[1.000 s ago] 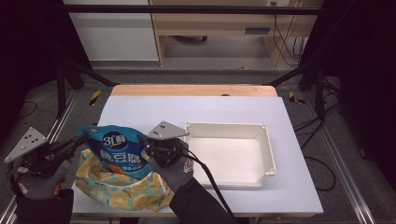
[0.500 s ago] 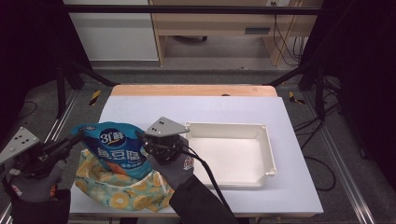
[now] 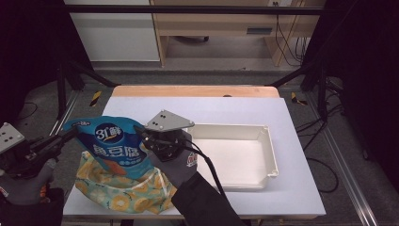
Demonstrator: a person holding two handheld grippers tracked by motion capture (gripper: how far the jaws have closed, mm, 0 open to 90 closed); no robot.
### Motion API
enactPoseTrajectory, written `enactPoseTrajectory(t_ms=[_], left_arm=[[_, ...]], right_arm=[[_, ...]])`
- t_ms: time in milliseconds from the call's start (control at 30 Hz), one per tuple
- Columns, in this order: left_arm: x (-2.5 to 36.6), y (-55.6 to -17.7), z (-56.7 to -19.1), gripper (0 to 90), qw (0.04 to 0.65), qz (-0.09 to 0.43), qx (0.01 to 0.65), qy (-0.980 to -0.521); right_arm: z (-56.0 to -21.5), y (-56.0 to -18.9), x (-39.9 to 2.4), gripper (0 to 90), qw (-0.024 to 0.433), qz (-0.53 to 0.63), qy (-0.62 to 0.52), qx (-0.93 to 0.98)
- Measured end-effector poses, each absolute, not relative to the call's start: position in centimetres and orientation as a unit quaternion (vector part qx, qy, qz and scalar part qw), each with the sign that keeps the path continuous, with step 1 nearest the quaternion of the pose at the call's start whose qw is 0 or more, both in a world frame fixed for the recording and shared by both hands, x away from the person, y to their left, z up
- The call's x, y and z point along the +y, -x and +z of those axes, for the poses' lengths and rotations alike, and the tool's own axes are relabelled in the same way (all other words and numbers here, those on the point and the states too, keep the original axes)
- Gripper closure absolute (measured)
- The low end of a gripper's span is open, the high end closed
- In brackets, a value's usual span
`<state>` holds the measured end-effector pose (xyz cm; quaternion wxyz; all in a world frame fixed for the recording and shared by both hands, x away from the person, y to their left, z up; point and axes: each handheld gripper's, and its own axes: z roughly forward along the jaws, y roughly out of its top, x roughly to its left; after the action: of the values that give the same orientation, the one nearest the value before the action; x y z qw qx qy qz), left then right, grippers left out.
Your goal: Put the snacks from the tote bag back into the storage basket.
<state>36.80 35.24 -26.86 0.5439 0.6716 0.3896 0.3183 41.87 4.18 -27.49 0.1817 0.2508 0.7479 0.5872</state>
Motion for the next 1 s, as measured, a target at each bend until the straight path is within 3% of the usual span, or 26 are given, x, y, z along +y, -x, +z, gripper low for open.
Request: enactPoseTrajectory(t_ms=[1000], left_arm=[[32.7, -36.6, -22.7, 90.0, 0.553, 0.328, 0.362, -0.676]], right_arm=[[-23.2, -41.1, 1.4, 90.0, 0.198, 0.597, -0.242, 0.739]])
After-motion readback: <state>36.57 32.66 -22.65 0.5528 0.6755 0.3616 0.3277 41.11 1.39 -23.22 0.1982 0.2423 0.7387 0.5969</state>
